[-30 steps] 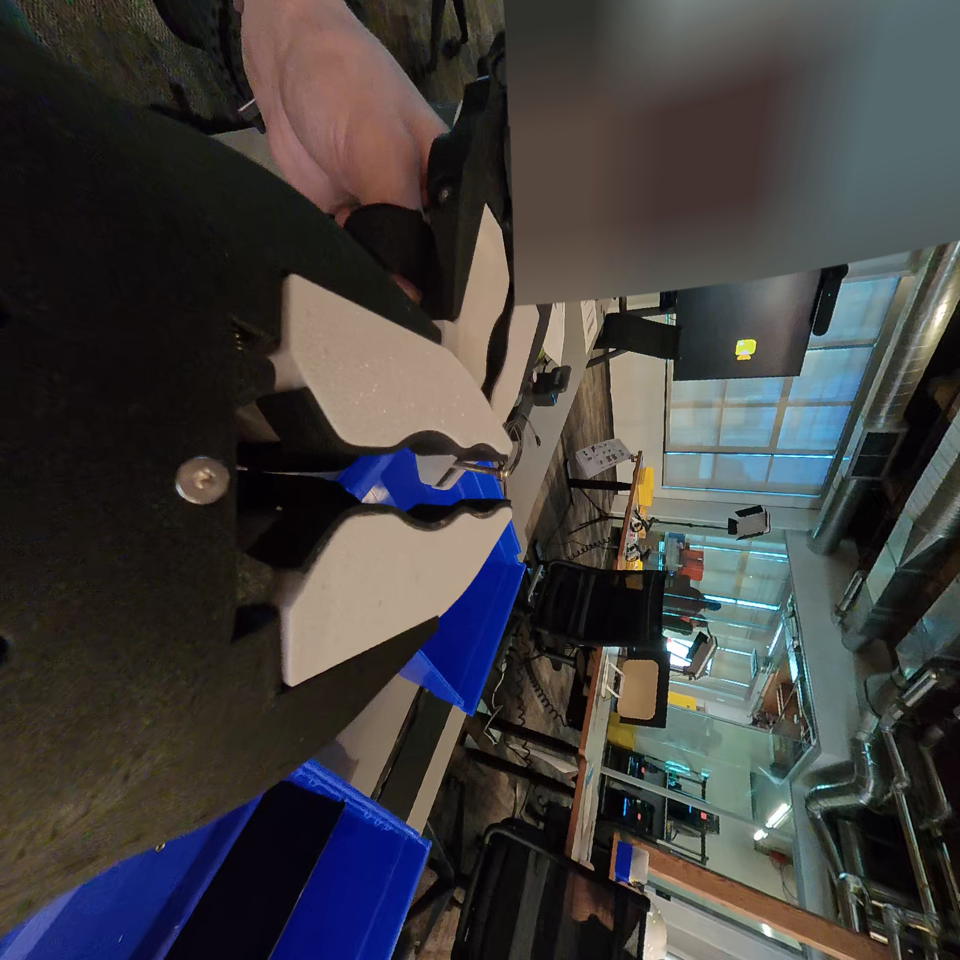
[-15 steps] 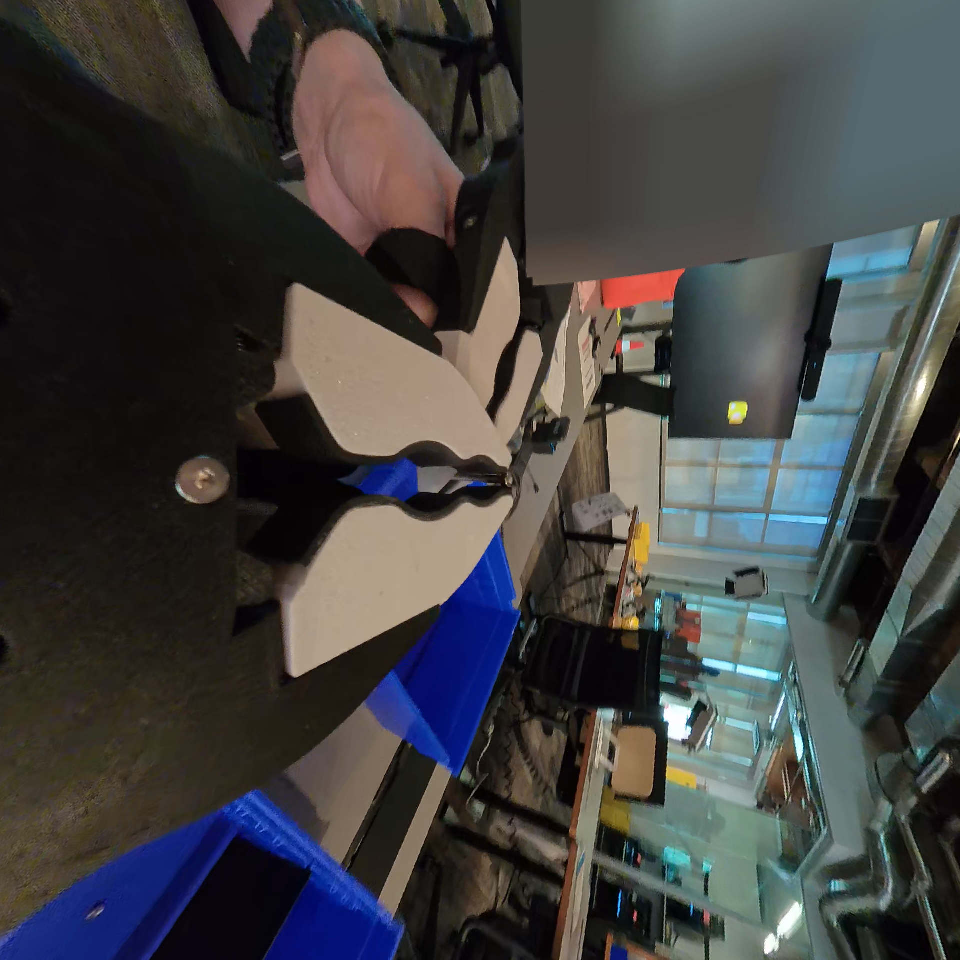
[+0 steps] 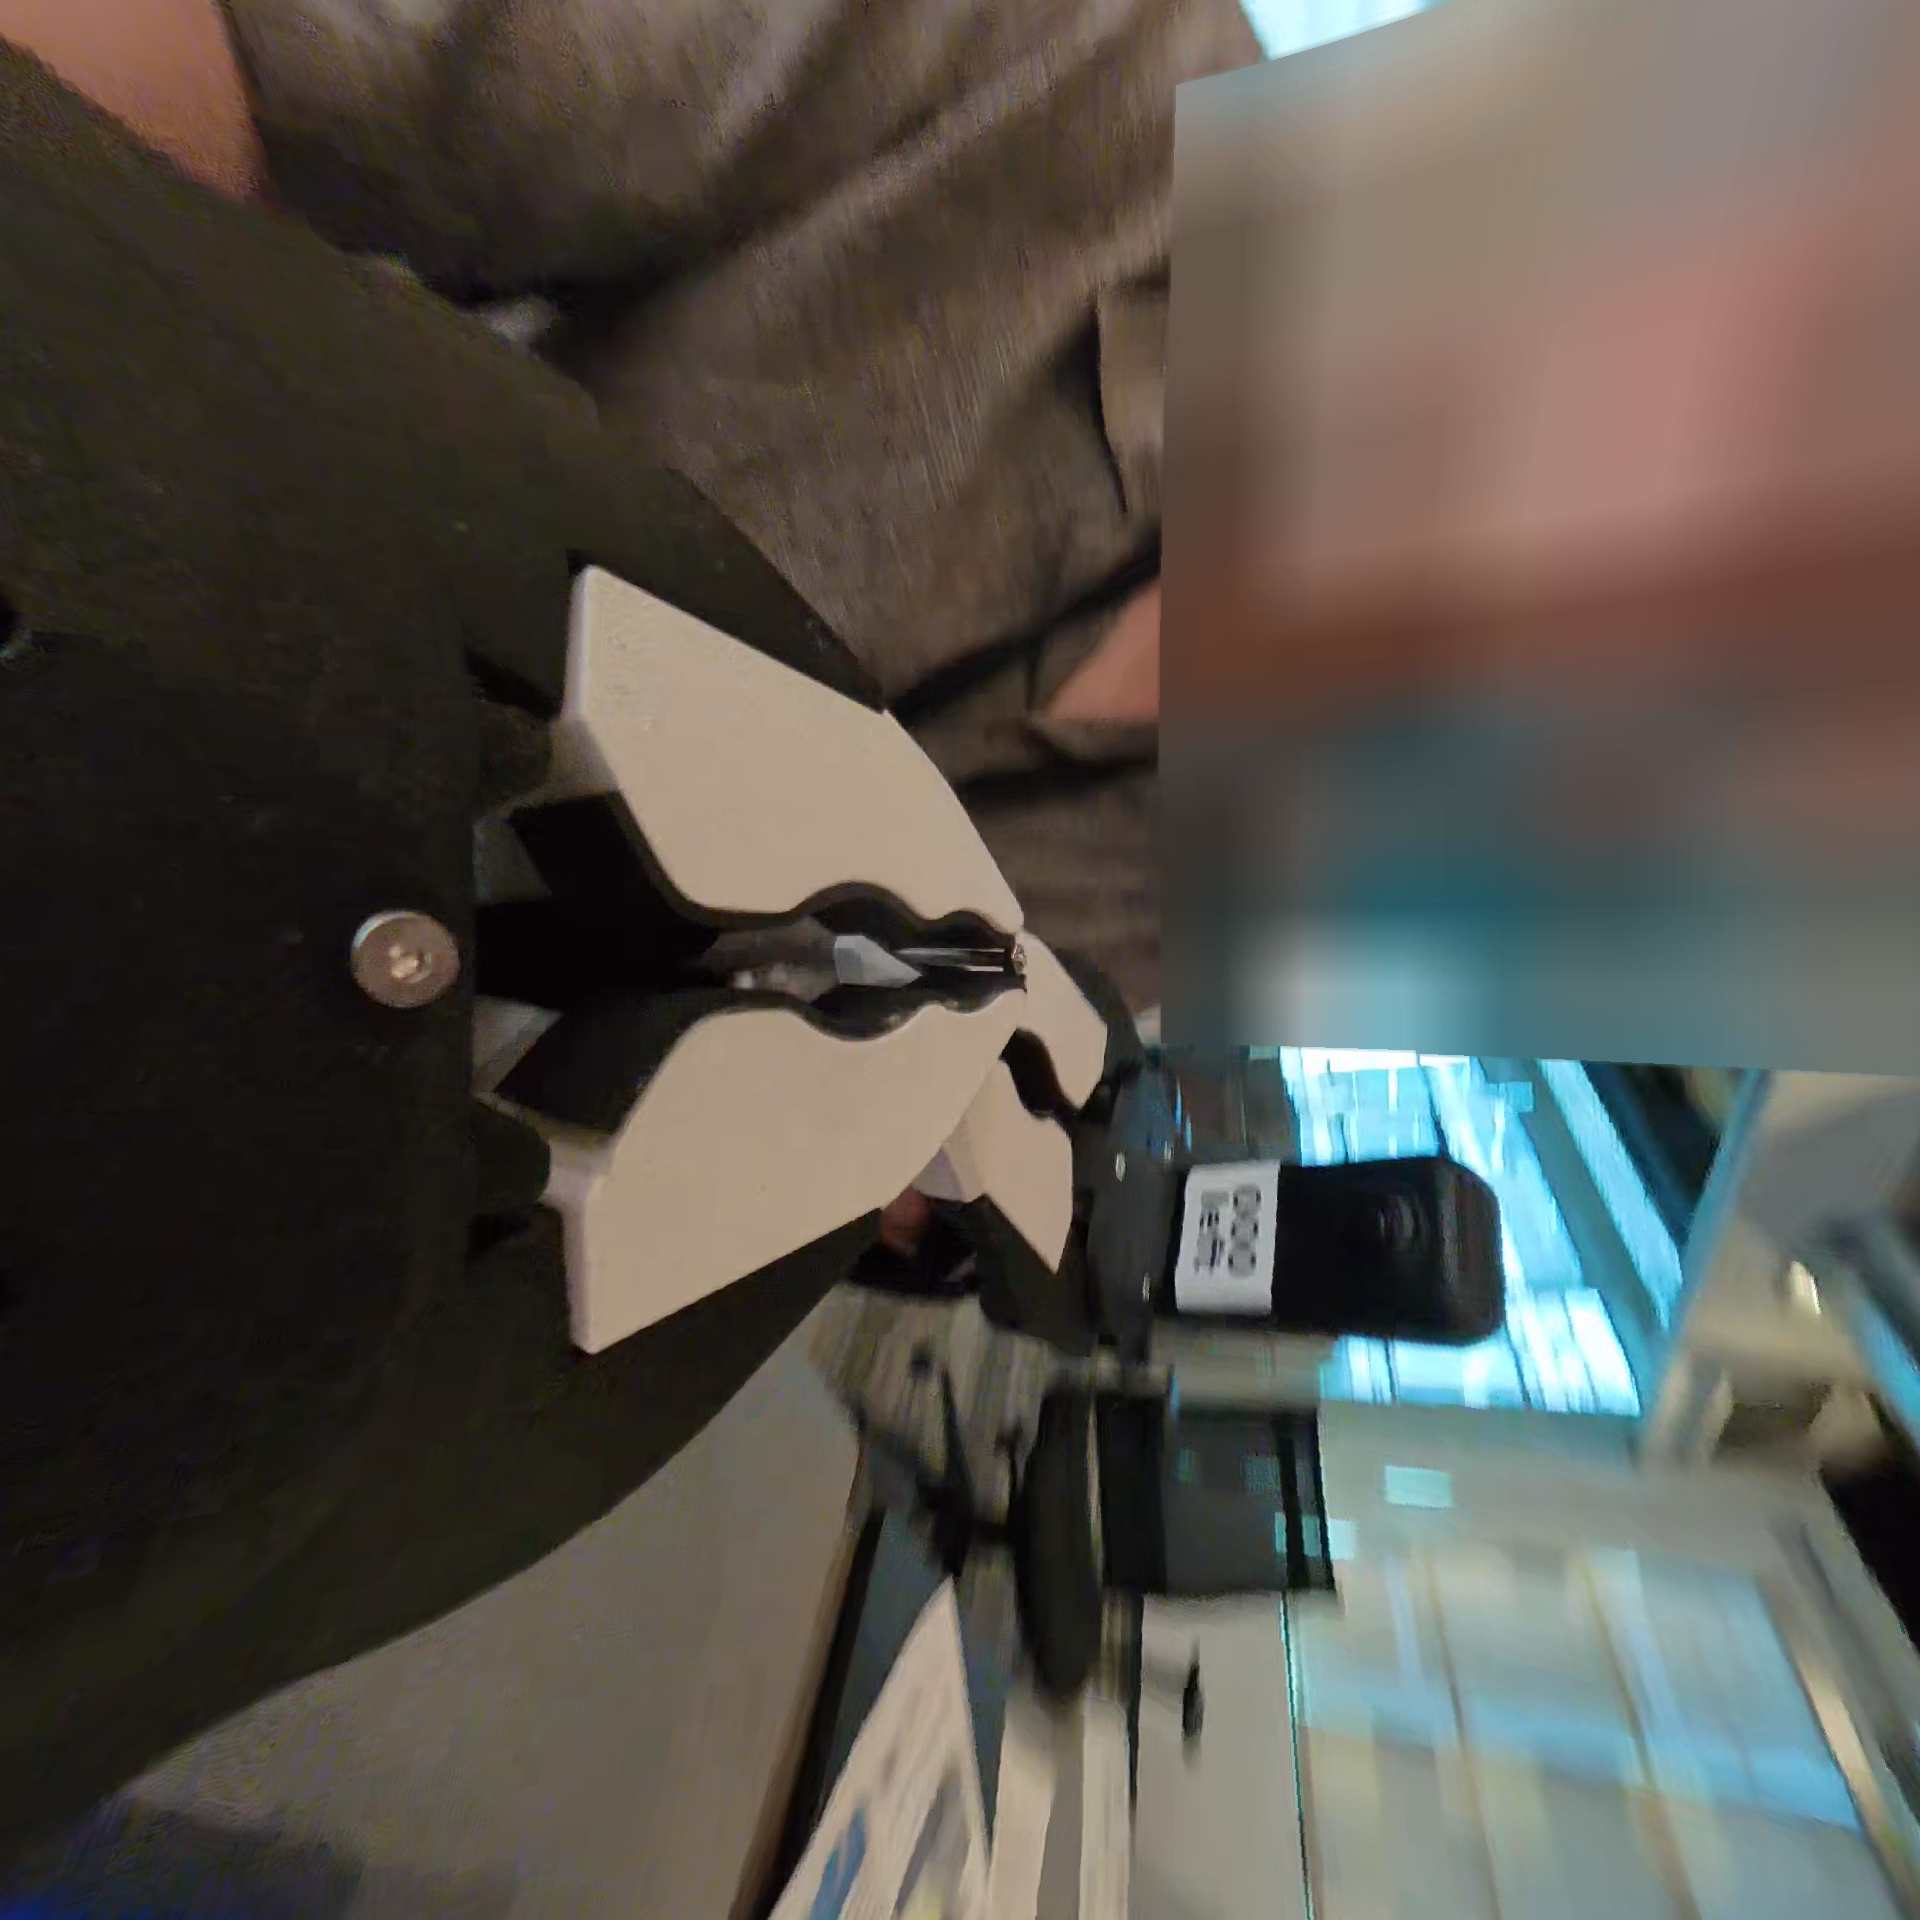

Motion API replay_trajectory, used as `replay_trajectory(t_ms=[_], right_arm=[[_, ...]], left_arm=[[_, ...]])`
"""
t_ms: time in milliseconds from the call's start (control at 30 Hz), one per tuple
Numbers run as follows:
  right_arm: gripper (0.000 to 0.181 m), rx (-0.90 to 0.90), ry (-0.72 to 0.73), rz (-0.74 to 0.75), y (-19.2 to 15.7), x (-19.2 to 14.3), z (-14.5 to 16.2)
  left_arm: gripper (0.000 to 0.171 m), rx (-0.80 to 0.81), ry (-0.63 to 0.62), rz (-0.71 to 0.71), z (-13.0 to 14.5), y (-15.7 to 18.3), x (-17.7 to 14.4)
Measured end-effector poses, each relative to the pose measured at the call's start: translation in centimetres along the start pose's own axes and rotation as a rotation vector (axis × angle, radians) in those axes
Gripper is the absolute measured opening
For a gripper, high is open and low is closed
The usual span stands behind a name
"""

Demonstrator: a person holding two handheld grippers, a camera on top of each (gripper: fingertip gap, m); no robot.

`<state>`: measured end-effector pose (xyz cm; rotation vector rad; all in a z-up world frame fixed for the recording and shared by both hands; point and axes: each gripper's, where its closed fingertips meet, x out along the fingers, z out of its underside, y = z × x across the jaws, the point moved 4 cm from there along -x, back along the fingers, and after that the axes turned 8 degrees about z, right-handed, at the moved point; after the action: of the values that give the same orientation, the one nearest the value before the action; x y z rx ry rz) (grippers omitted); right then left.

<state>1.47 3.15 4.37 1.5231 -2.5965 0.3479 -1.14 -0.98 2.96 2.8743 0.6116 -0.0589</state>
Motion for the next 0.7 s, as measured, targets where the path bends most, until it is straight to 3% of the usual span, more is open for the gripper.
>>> replay_trajectory(t_ms=[133, 267, 367, 567, 700], right_arm=[[0.004, 0.132, -0.004, -0.355, -0.2, 0.4, 0.4], [0.004, 0.155, 0.03, -0.432, 0.0, 0.8, 0.4], [0.005, 0.115, 0.053, -0.324, 0.0, 0.6, 0.1], [0.029, 0.067, 0.114, -0.101, -0.9, -0.3, -1.1], [0.027, -0.077, 0.223, 0.462, 0.1, -1.2, -2.5]], left_arm=[[0.002, -0.006, -0.009, 0.043, 0.2, 0.8, 0.6], [0.002, 0.01, 0.0, 0.034, 0.0, 0.9, 0.5], [0.002, 0.013, 0.008, 0.025, -0.2, 0.8, 0.3], [0.002, 0.014, 0.017, 0.023, -0.3, 0.8, 0.2], [0.002, 0.025, 0.024, -0.037, -0.6, 0.1, -0.4]])
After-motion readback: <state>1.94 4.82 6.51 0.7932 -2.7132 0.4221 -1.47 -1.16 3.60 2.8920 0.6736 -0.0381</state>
